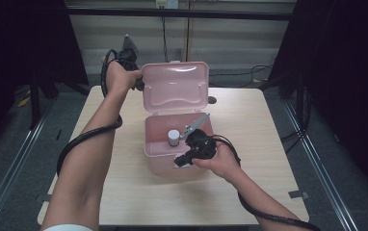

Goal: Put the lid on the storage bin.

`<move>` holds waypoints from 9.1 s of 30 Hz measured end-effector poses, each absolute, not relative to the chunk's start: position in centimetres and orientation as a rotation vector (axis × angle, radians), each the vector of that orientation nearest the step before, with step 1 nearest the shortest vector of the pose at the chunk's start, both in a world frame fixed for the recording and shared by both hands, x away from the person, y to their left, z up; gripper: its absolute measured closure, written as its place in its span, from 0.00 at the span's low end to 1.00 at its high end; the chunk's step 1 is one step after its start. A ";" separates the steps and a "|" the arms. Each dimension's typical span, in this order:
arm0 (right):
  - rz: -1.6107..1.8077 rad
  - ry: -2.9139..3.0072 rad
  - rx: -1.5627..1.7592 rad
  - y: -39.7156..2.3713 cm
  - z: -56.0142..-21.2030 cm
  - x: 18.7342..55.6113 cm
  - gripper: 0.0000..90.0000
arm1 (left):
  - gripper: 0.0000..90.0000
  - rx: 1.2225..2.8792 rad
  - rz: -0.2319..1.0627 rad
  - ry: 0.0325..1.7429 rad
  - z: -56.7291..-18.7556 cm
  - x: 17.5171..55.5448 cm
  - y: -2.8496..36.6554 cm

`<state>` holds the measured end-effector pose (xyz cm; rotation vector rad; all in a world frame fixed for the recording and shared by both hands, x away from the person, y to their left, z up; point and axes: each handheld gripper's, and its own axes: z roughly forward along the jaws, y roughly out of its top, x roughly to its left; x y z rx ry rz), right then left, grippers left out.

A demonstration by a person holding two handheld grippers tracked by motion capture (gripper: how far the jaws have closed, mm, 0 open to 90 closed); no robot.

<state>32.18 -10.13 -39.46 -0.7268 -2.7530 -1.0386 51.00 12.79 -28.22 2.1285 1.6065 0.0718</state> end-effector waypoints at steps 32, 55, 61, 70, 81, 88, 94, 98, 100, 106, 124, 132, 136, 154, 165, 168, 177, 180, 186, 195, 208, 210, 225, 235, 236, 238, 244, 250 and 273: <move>-1.016 -2.768 -0.756 -9.6 -39.4 32.9 1.00 | 0.98 2.170 0.096 1.561 -27.3 49.8 12.7; -1.016 -2.763 -0.775 -9.3 -39.4 33.3 1.00 | 0.97 2.180 0.097 1.540 -26.9 48.9 12.5; -1.019 -2.758 -0.785 -9.3 -39.4 33.5 1.00 | 0.97 2.181 0.081 1.526 -27.0 48.7 12.8; -1.021 -2.765 -0.804 -9.2 -39.4 33.7 1.00 | 1.00 2.185 -0.002 1.515 -27.1 48.5 12.7; -1.022 -2.761 -0.804 -9.3 -39.4 33.8 1.00 | 0.93 2.222 0.048 1.506 -27.2 48.7 12.4; -1.023 -2.757 -0.799 -9.3 -39.4 33.9 1.00 | 0.74 2.149 0.130 1.498 -27.5 50.6 12.4; -1.006 -2.767 -0.801 -9.1 -39.3 33.9 1.00 | 0.95 2.124 0.097 1.562 -29.3 52.7 12.2; -1.003 -2.763 -0.801 -9.1 -39.3 34.0 1.00 | 0.96 2.163 0.118 1.583 -28.9 52.7 11.6; -1.012 -2.759 -0.794 -9.2 -39.4 34.2 1.00 | 0.97 2.182 0.107 1.583 -28.5 52.5 11.5; -1.013 -2.760 -0.797 -9.2 -39.4 34.2 1.00 | 0.97 2.201 0.110 1.572 -28.3 52.1 11.6; -1.009 -2.766 -0.807 -9.1 -39.4 34.3 1.00 | 0.96 2.227 0.143 1.547 -27.8 50.3 11.6; -1.009 -2.768 -0.817 -9.0 -39.4 34.3 1.00 | 0.96 2.230 0.158 1.539 -27.8 49.4 11.6; -1.010 -2.768 -0.818 -9.0 -39.4 34.3 1.00 | 0.96 2.224 0.157 1.543 -27.8 49.2 11.7; -1.014 -2.772 -0.821 -9.0 -39.4 34.3 1.00 | 0.95 2.226 0.165 1.538 -27.9 48.1 11.8; -1.020 -2.767 -0.831 -9.0 -39.4 34.3 1.00 | 1.00 2.166 0.042 1.545 -28.3 47.5 12.0; -1.029 -2.759 -0.831 -9.0 -39.5 34.4 1.00 | 1.00 2.224 0.139 1.533 -28.3 47.3 11.7; -1.036 -2.758 -0.830 -9.1 -39.5 34.4 1.00 | 1.00 2.200 0.096 1.603 -28.1 47.9 13.2; -1.032 -2.758 -0.826 -9.1 -39.5 34.4 1.00 | 1.00 2.159 0.111 1.624 -27.0 48.7 14.4; -1.023 -2.766 -0.820 -9.0 -39.4 34.4 1.00 | 1.00 2.111 0.144 1.584 -24.6 50.5 14.4; -1.028 -2.766 -0.819 -9.1 -39.4 34.5 1.00 | 1.00 2.119 0.085 1.545 -23.6 51.3 12.6; -0.990 -2.768 -0.829 -9.7 -39.0 34.5 1.00 | 1.00 2.118 0.089 1.512 -22.8 51.9 12.2; -0.988 -2.770 -0.822 -9.8 -39.0 34.5 1.00 | 1.00 2.116 0.074 1.502 -23.0 52.0 12.1; -1.065 -2.776 -0.968 -13.6 -36.3 35.3 1.00 | 1.00 2.102 0.034 1.474 -23.5 51.0 11.8; -1.093 -2.769 -1.111 -17.0 -34.6 37.2 1.00 | 1.00 2.102 0.010 1.462 -24.2 50.4 11.8; -1.093 -2.760 -1.121 -17.1 -34.5 37.2 1.00 | 1.00 2.101 0.008 1.461 -24.3 50.3 11.8; -1.103 -2.758 -1.134 -17.5 -34.5 37.2 1.00 | 1.00 2.108 0.003 1.464 -24.6 50.2 11.9; -1.120 -2.767 -1.145 -17.9 -34.4 37.2 1.00 | 0.98 2.117 0.008 1.466 -25.0 49.9 12.1; -1.138 -2.766 -1.131 -18.1 -34.5 37.1 1.00 | 0.97 2.116 -0.005 1.479 -25.3 49.6 12.3; -1.187 -2.769 -1.126 -18.0 -33.9 36.7 1.00 | 0.96 2.141 -0.038 1.471 -27.0 48.5 12.9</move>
